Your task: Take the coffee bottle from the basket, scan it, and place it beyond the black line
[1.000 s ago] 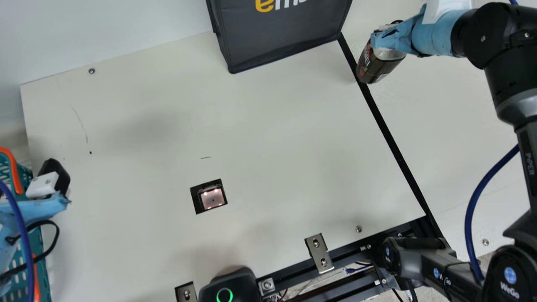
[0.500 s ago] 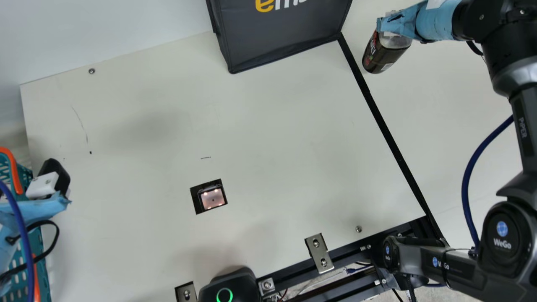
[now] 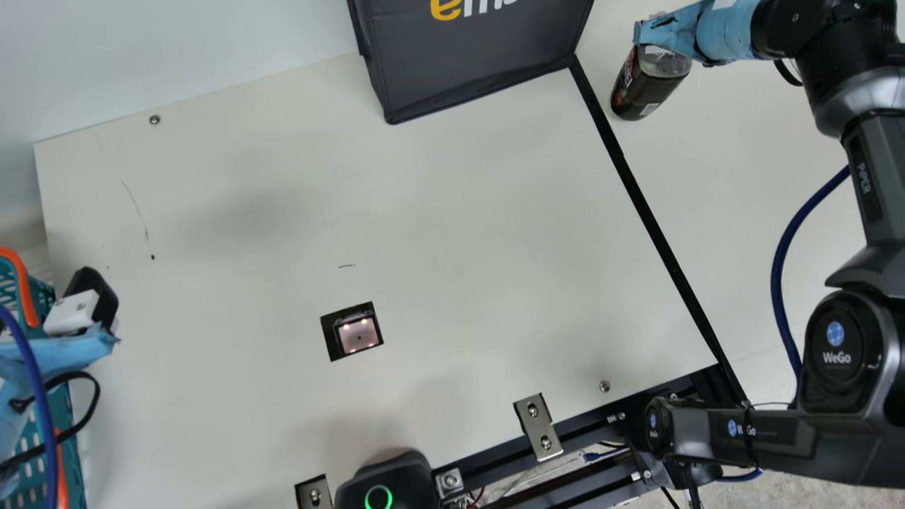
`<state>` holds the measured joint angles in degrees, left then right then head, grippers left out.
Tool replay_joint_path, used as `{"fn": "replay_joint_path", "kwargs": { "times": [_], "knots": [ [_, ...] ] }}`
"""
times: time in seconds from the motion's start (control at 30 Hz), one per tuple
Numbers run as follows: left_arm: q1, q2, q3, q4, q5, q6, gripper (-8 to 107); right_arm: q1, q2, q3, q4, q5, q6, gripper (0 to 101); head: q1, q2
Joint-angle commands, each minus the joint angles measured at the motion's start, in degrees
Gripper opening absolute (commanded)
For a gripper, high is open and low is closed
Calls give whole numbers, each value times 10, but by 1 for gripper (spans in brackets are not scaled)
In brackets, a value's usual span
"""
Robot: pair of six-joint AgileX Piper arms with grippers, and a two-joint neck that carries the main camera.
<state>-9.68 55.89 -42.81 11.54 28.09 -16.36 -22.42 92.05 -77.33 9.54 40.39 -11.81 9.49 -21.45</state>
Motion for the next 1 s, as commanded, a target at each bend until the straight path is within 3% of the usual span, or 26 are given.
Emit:
{"fn": "replay_joint_path", "kwargs": {
  "times": [0.0, 0.03, 0.97],
  "knots": [
    [0, 0, 0, 0, 0, 0, 90, -1, 3, 0, -1, -4, 3, 0, -16, -1],
    [0, 0, 0, 0, 0, 0, 90, -1, 5, 0, -2, -7, 4, 0, -16, -1],
    [0, 0, 0, 0, 0, 0, 90, 9, 16, 10, -22, -31, 38, 91, -16, -1]
  ]
}}
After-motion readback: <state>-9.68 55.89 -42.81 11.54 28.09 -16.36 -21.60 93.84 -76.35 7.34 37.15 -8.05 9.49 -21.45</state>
